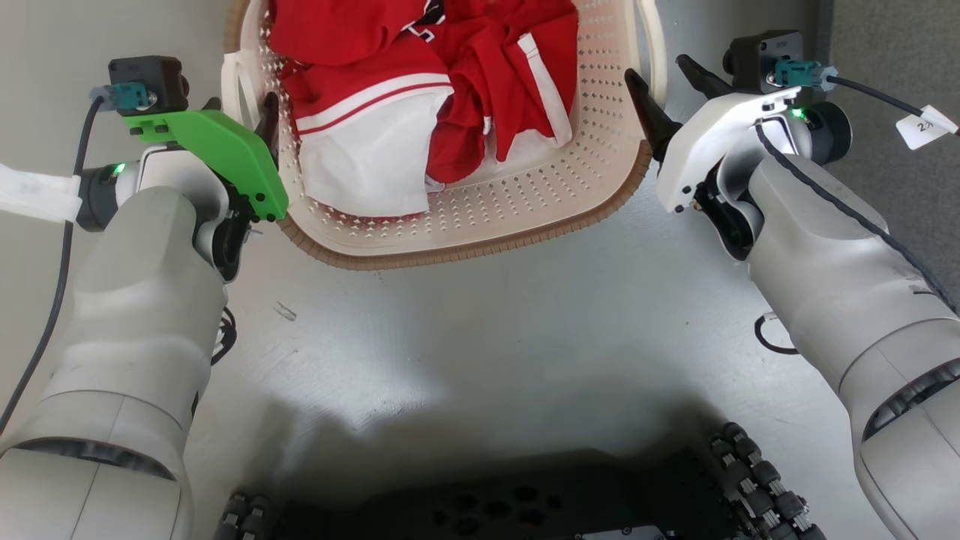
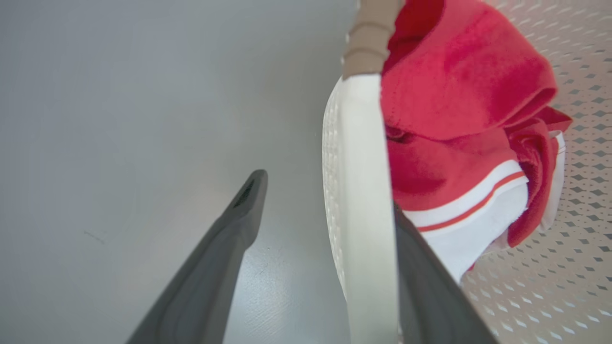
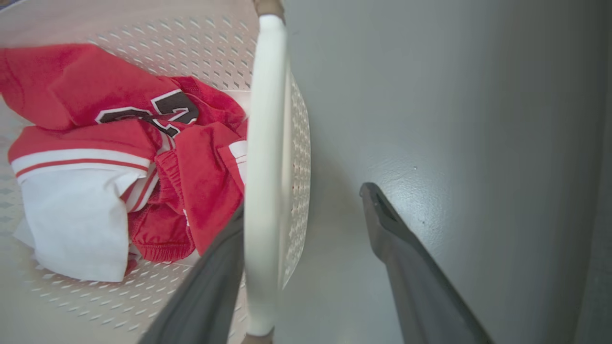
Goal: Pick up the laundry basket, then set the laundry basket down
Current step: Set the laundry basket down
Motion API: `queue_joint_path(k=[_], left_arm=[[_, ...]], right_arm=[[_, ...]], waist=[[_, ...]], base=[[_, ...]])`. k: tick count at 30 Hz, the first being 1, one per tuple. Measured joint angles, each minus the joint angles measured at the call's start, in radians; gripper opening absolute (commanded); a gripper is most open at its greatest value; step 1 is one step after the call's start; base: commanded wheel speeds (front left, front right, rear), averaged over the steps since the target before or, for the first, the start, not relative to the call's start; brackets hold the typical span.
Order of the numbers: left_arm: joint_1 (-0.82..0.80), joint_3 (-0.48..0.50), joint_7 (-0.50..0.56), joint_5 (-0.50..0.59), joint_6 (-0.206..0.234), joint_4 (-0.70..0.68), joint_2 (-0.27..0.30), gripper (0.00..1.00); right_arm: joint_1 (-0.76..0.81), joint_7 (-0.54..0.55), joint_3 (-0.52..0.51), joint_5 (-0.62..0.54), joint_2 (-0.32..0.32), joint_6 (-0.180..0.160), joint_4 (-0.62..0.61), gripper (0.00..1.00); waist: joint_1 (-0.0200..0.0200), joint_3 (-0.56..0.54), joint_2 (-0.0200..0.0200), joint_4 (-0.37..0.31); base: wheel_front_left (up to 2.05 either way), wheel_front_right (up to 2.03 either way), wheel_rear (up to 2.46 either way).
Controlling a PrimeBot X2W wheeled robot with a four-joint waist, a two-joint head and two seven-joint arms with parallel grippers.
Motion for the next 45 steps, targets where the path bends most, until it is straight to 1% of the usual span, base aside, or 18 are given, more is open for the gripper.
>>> queue_joint_path(k=[4, 9, 12, 15, 20, 29, 33, 37, 41, 43, 45], left_arm=[[0.0, -0.003, -0.025, 0.0, 0.0, -0.001, 0.0, 1.0], [0.002, -0.002, -0.08, 0.0, 0.0, -0.002, 0.0, 1.0], [0.009, -0.003, -0.123, 0.002, 0.0, -0.006, 0.0, 1.0], [0.029, -0.005, -0.156, 0.003, 0.0, -0.01, 0.001, 1.0], [0.075, -0.01, -0.172, 0.019, 0.0, -0.015, 0.009, 1.0], [0.116, -0.005, -0.176, 0.04, 0.005, -0.067, 0.013, 1.0], [0.135, 0.026, -0.175, 0.04, 0.022, -0.134, 0.018, 1.0], [0.154, 0.051, -0.176, 0.057, 0.037, -0.213, 0.036, 1.0], [0.199, 0.069, -0.176, 0.073, 0.055, -0.29, 0.048, 1.0], [0.232, 0.087, -0.176, 0.092, 0.069, -0.346, 0.051, 1.0], [0.268, 0.105, -0.176, 0.114, 0.085, -0.395, 0.058, 1.0]], right_arm=[[0.005, 0.0, -0.002, 0.001, 0.0, 0.001, -0.002, 1.0], [0.012, -0.002, -0.009, 0.001, -0.003, 0.001, -0.009, 1.0], [0.017, -0.002, -0.016, 0.002, -0.006, 0.001, -0.024, 1.0], [0.031, -0.003, -0.035, 0.002, -0.014, 0.001, -0.064, 1.0], [0.041, -0.003, -0.071, 0.001, -0.034, 0.001, -0.142, 1.0], [0.125, -0.004, -0.142, -0.009, -0.066, 0.001, -0.236, 1.0], [0.171, -0.005, -0.181, -0.009, -0.08, 0.0, -0.273, 1.0], [0.213, -0.005, -0.206, -0.026, -0.093, -0.002, -0.308, 1.0], [0.245, -0.005, -0.232, -0.046, -0.101, -0.017, -0.354, 1.0], [0.271, -0.005, -0.261, -0.064, -0.107, -0.023, -0.392, 1.0], [0.302, -0.005, -0.288, -0.076, -0.114, -0.039, -0.43, 1.0]], waist=[[0.0, -0.016, 0.0, 0.0], [0.0, -0.043, 0.0, -0.001], [0.0, -0.066, 0.0, -0.001], [0.0, -0.093, 0.0, -0.002], [0.0, -0.15, 0.0, -0.004], [0.0, -0.268, 0.0, -0.007], [0.0, -0.324, 0.0, -0.006], [0.0, -0.38, 0.0, -0.003], [-0.0001, -0.437, 0.0, 0.001], [-0.0001, -0.48, 0.0, 0.004], [-0.0001, -0.523, 0.0, 0.006]], base=[[0.0, 0.0, 0.0], [0.0, 0.0, 0.0], [0.0, 0.0, 0.0], [0.0, 0.0, 0.0], [0.0, 0.0, 0.0], [0.0, 0.0, 0.0], [0.0, 0.0, 0.0], [0.0, 0.0, 0.0], [0.0, 0.0, 0.0], [0.0, 0.0, 0.0], [0.0, 0.0, 0.0]])
